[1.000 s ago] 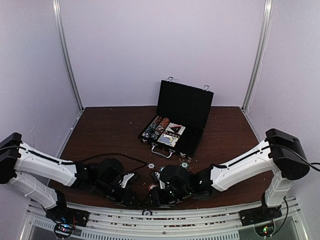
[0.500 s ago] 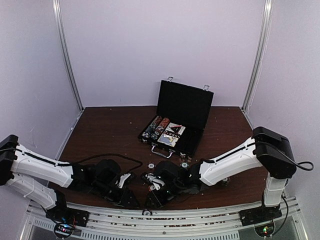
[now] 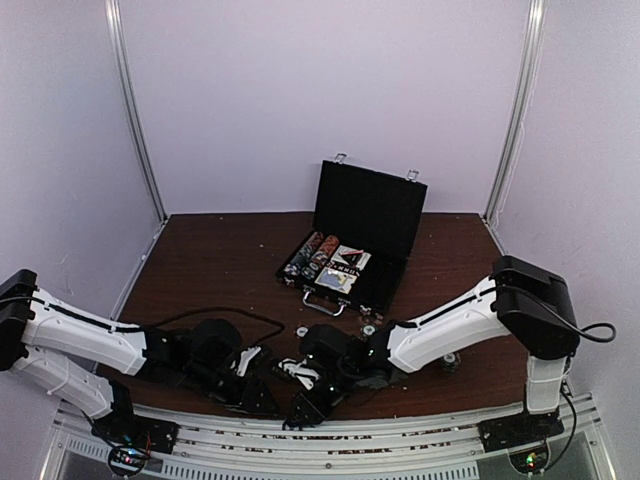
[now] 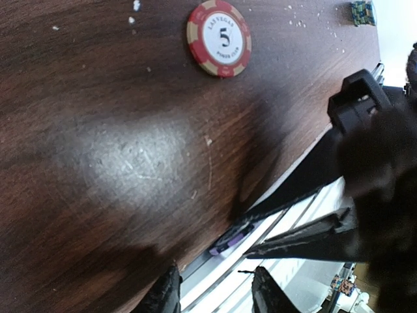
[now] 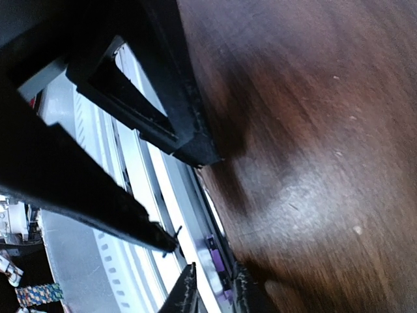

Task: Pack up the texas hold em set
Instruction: Pick up the poker chip from the corner of the board, then place the poker chip in the slot.

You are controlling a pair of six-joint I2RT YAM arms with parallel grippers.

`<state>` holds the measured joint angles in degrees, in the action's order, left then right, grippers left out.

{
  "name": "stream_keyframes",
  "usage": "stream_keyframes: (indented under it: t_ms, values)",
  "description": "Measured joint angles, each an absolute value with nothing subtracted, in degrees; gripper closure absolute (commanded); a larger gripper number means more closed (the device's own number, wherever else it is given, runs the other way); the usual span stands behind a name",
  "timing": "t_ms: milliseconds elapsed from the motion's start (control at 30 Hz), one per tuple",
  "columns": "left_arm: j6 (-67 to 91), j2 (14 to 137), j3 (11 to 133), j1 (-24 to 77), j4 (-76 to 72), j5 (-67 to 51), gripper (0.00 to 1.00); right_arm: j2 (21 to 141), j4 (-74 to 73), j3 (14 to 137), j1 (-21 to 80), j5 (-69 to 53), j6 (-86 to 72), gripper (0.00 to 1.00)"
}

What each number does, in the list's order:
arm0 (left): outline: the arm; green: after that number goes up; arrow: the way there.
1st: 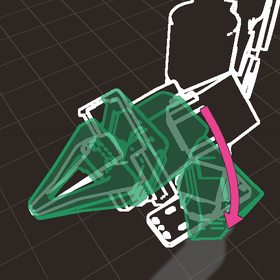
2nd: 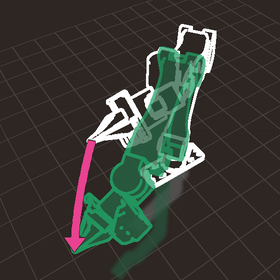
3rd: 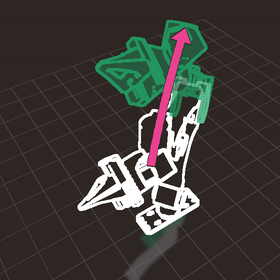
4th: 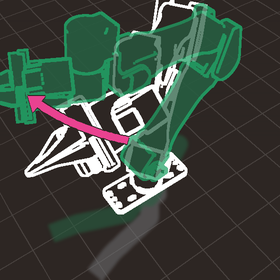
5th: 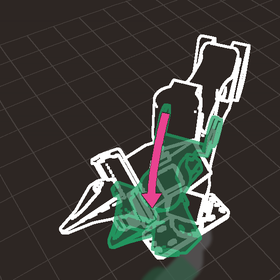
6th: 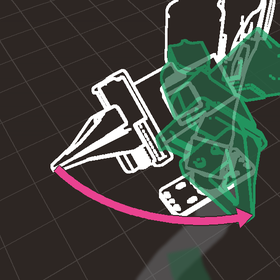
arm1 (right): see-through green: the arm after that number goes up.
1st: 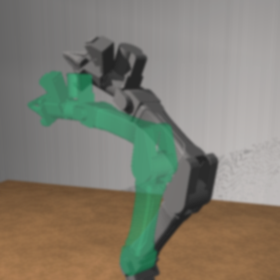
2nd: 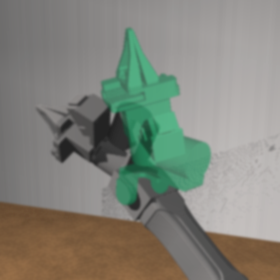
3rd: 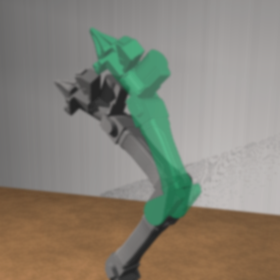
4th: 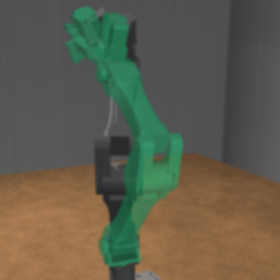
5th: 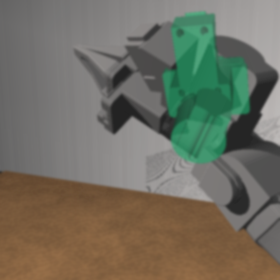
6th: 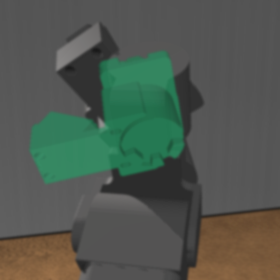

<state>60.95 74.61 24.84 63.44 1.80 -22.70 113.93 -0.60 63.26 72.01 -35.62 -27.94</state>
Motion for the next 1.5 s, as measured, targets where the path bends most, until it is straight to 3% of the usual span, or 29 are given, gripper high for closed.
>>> stream_keyframes:
  t_ms: [200,533,700,1000,1333,1500]
  values:
    - [61.0,75.2,24.8,63.4,1.8,-22.7,0.61,115.5,-2.1,64.9,72.1,-35.9,-24.4,1.00]
    - [61.9,74.5,24.9,63.1,4.6,-20.6,0.61,115.8,-1.0,64.4,69.5,-40.1,-23.5,1.00]
    - [62.6,71.4,24.8,59.4,7.0,-19.6,0.59,111.4,-1.0,65.0,61.3,-42.1,-26.3,1.00]
    - [60.5,67.2,24.8,50.5,9.3,-19.0,0.58,111.7,-8.6,83.1,48.3,-31.2,-16.9,1.00]
    - [58.4,70.5,25.8,50.2,10.5,-19.3,0.57,128.5,-23.1,107.4,43.9,-16.2,0.0,1.00]
    - [57.6,72.2,26.2,49.6,10.6,-19.7,0.57,133.9,-28.9,113.6,43.1,-11.1,5.5,1.00]
